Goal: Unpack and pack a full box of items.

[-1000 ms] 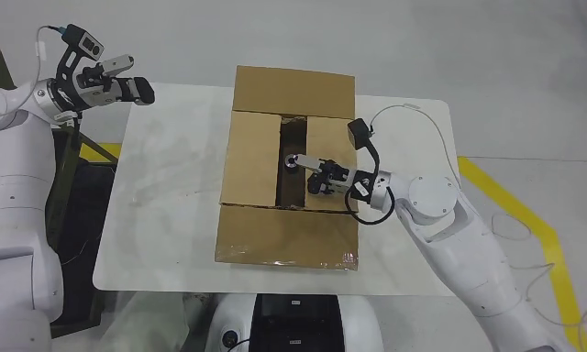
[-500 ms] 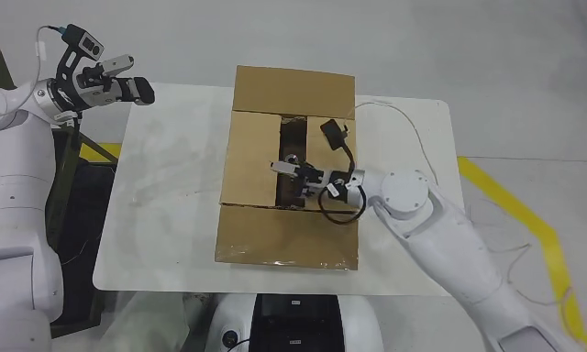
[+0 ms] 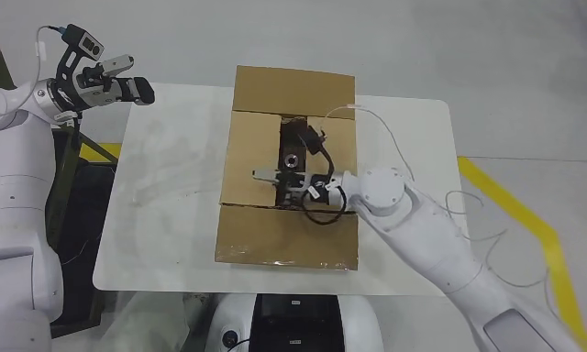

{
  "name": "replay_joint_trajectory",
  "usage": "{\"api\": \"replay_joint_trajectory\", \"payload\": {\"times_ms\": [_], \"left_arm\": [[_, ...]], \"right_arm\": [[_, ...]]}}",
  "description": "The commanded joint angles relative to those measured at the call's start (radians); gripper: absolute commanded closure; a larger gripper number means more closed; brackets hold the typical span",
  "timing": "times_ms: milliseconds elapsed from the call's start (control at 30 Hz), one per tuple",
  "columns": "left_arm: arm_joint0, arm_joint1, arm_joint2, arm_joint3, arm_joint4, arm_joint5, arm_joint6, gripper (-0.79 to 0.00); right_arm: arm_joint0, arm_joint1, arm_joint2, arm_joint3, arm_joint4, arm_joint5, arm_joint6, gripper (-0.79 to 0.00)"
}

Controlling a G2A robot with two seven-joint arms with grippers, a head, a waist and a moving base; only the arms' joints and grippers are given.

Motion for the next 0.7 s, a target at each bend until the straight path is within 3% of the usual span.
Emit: {"api": "replay_joint_trajectory", "payload": {"times_ms": [0,233,667], "left_arm": [[0.0,0.0,0.0,0.0,0.0,0.0,0.0,-0.785],[0.0,0.0,0.0,0.0,0.0,0.0,0.0,-0.785],[0.0,0.0,0.0,0.0,0.0,0.0,0.0,-0.785]], "right_arm": [[0.002,-0.006,-0.001,0.008,0.023,-0.008,-0.003,-0.785],[-0.004,-0.016,0.014,-0.005,0.07,-0.084,0.011,-0.785],[-0.012,-0.025,0.015,-0.134,-0.006,-0.153,0.0,-0.785]]}}
